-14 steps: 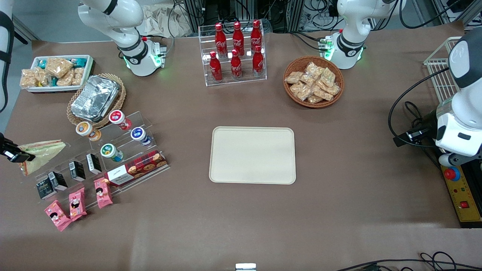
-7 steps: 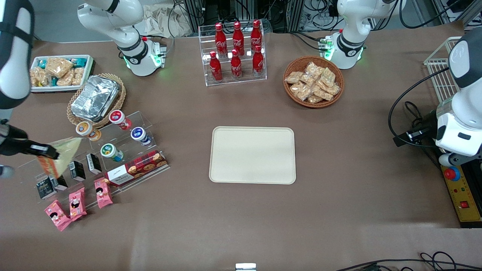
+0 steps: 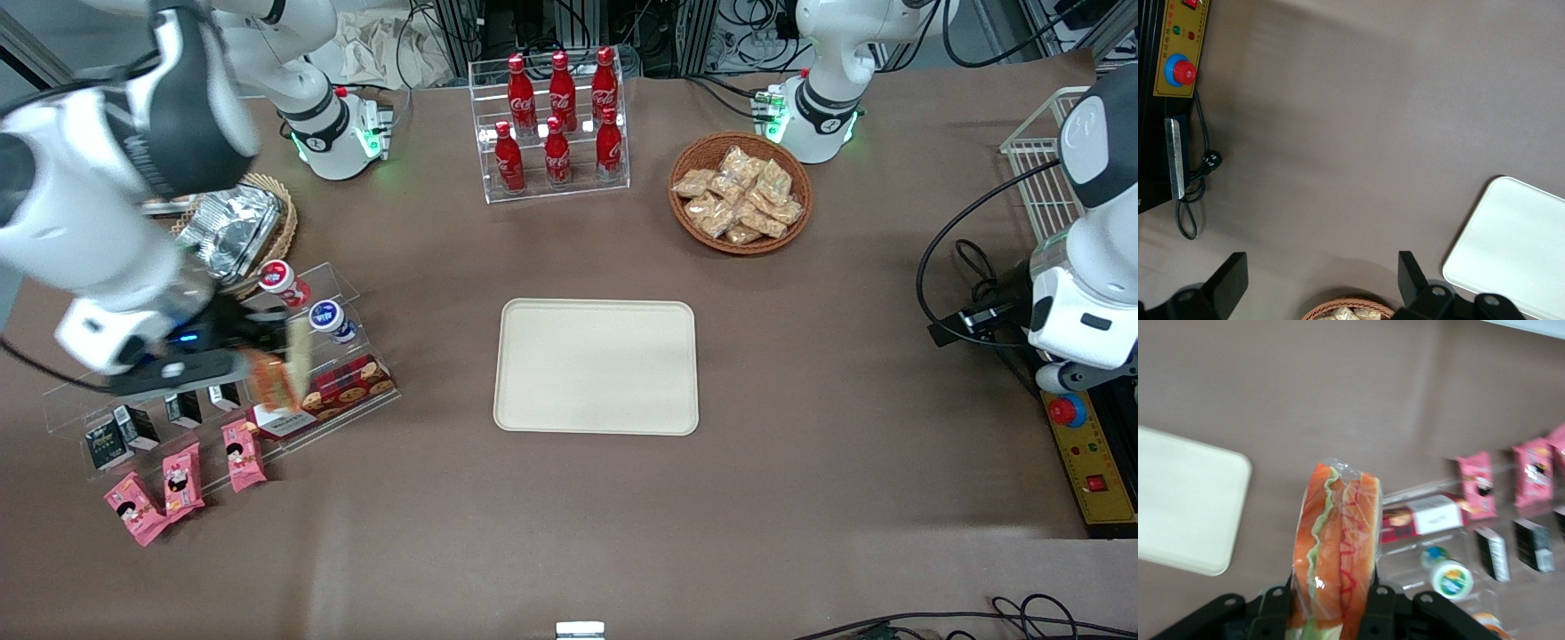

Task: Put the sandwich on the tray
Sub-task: 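Lift the sandwich out of the rack and carry it toward the tray, then lower the held sandwich onto the cream tray and open the right gripper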

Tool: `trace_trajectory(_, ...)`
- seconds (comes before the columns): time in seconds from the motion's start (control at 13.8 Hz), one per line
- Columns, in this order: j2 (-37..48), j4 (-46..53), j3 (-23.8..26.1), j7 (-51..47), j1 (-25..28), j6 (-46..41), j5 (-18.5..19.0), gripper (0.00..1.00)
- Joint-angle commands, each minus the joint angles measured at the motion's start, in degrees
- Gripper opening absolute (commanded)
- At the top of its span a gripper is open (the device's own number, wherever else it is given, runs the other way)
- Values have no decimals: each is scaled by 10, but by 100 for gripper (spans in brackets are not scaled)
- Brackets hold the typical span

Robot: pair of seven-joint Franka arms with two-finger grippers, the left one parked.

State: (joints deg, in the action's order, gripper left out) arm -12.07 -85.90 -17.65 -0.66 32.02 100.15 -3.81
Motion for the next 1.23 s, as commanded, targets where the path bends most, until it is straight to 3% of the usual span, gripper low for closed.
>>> trace_trajectory(0.0,-40,13,10,11,54,32,-8,37)
trace_trajectory(0.22,-84,13,86,22,59,89,-7,37)
trace_trajectory(0.43,-126,13,127,83,60,148,-2,37)
trace_trajectory(0.58,-145,13,130,131,81,175,0,37)
trace_trajectory(0.8,-173,13,130,185,106,216,40,37)
trace_trajectory(1.01,-219,13,130,199,136,276,76,37)
trace_trajectory(1.16,-250,13,130,200,147,300,79,37)
